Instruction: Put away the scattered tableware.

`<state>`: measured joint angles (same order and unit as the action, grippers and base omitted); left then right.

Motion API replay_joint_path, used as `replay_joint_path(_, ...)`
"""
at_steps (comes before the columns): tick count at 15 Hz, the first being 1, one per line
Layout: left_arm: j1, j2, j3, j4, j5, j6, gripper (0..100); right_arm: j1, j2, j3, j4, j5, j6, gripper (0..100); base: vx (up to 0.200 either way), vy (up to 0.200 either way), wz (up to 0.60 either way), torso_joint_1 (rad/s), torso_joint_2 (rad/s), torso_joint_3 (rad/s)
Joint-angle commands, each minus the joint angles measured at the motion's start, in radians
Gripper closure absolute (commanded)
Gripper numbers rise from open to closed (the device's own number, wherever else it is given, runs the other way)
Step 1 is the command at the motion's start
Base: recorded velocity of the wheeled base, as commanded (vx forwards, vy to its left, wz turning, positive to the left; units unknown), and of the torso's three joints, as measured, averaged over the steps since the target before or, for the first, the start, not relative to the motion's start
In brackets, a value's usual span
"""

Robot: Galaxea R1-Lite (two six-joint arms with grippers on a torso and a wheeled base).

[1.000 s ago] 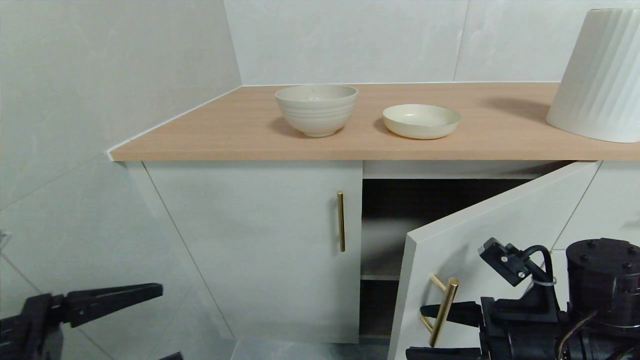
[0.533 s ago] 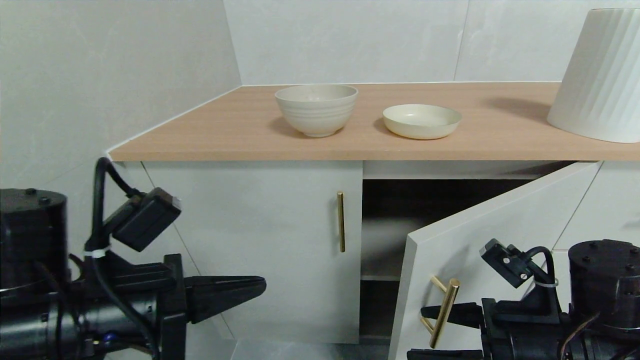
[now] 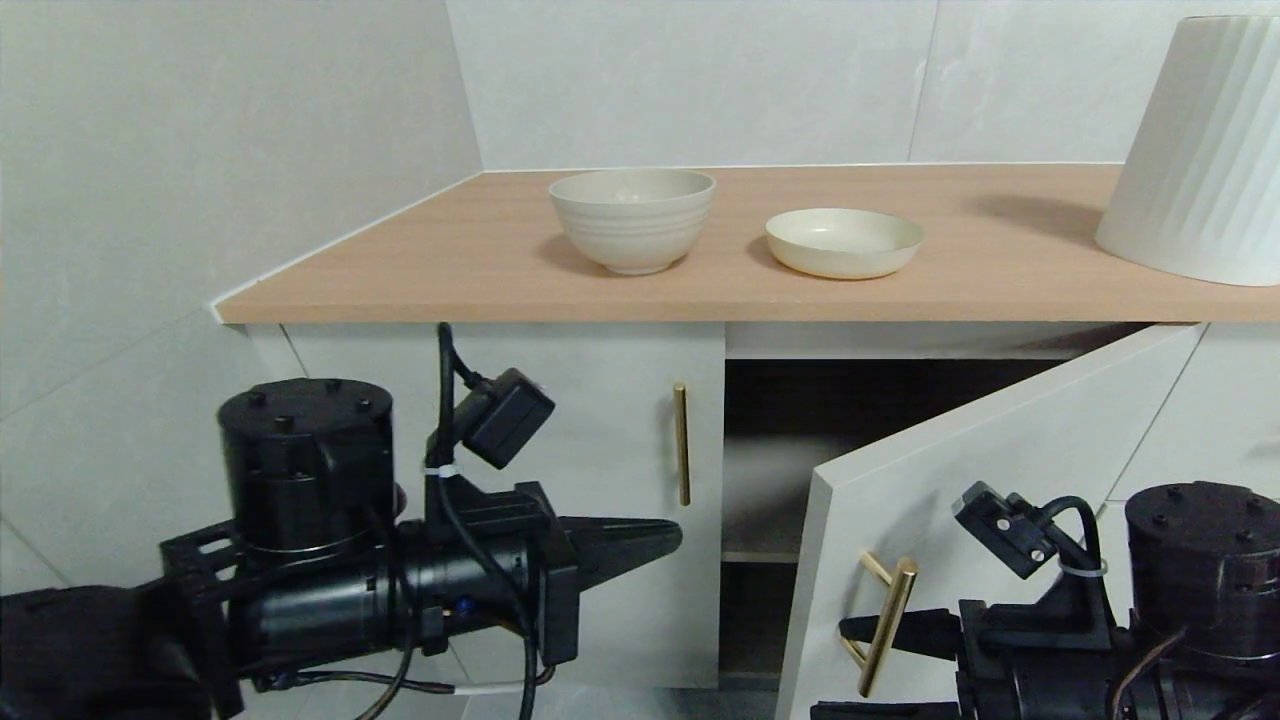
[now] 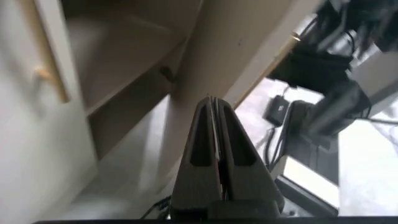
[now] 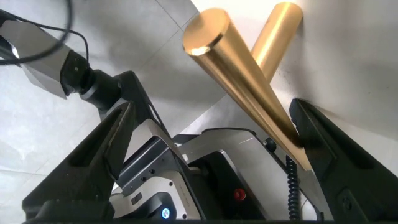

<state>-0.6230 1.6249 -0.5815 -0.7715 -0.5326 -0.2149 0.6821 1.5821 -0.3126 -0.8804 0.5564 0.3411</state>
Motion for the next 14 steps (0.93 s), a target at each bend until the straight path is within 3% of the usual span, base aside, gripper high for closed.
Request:
replay_joint_path(1, -0.014, 0.112, -0.061, -0.011, -0.001, -0.02, 100, -0.001, 0.012, -0.003, -0.002, -0.001, 0.001, 0, 0.0, 0.0, 0.0, 0.0, 0.0, 0.0)
replay_joint_path(5, -0.052, 0.237, -0.19, -0.008, 0.0, -0.023, 100, -0.001, 0.006, -0.005, -0.002, -0.003, -0.001, 0, 0.0, 0.0, 0.0, 0.0, 0.0, 0.0)
replay_joint_path(8, -0.066, 0.297, -0.248, -0.015, 0.002, -0.07, 100, -0.001, 0.006, -0.003, -0.002, -0.003, -0.001, 0, 0.0, 0.0, 0.0, 0.0, 0.0, 0.0)
replay_joint_path(11, -0.08, 0.326, -0.293, -0.017, 0.005, -0.08, 100, -0.001, 0.009, -0.003, -0.002, -0.003, -0.001, 0, 0.0, 0.0, 0.0, 0.0, 0.0, 0.0)
replay_joint_path(14, -0.112, 0.38, -0.334, -0.052, 0.083, -0.136, 100, -0.001, 0.01, -0.003, -0.002, -0.004, -0.001, 0, 0.0, 0.0, 0.0, 0.0, 0.0, 0.0)
